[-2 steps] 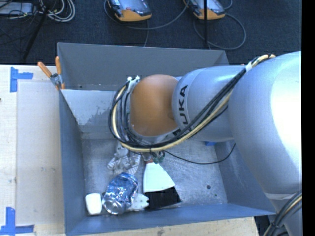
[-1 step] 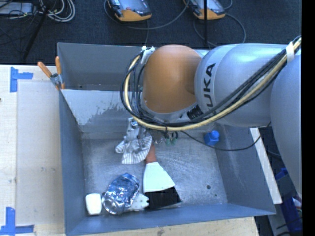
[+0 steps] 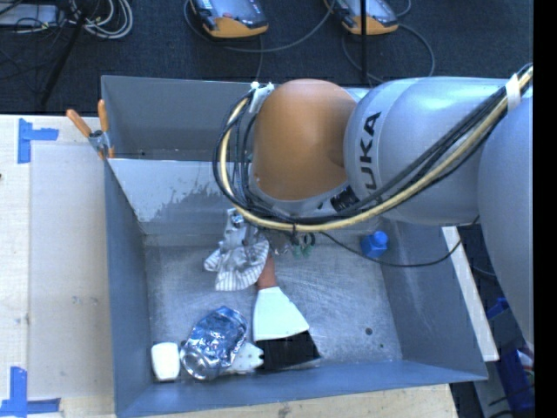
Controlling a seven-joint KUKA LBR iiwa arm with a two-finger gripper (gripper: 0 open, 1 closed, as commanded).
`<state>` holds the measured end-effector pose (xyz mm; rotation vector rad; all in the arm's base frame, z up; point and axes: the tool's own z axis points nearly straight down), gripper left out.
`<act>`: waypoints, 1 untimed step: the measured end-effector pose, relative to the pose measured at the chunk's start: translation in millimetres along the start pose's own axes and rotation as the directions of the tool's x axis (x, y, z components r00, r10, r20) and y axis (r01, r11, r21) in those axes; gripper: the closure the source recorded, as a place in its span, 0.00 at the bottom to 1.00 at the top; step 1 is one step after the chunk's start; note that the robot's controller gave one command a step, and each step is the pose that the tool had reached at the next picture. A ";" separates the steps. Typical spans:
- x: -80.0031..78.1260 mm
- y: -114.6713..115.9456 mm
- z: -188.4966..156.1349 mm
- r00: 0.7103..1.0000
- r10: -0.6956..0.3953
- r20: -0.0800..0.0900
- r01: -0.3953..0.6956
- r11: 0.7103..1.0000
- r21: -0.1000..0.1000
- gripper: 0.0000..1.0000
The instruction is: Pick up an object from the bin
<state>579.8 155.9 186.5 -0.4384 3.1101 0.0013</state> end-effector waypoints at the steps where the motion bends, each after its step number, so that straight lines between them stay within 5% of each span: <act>1: -11.4 1.8 -70.8 1.000 -0.004 0.001 0.004 1.000 0.000 1.00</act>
Offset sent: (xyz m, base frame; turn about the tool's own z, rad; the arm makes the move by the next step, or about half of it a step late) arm 0.0000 0.0000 0.0000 0.0000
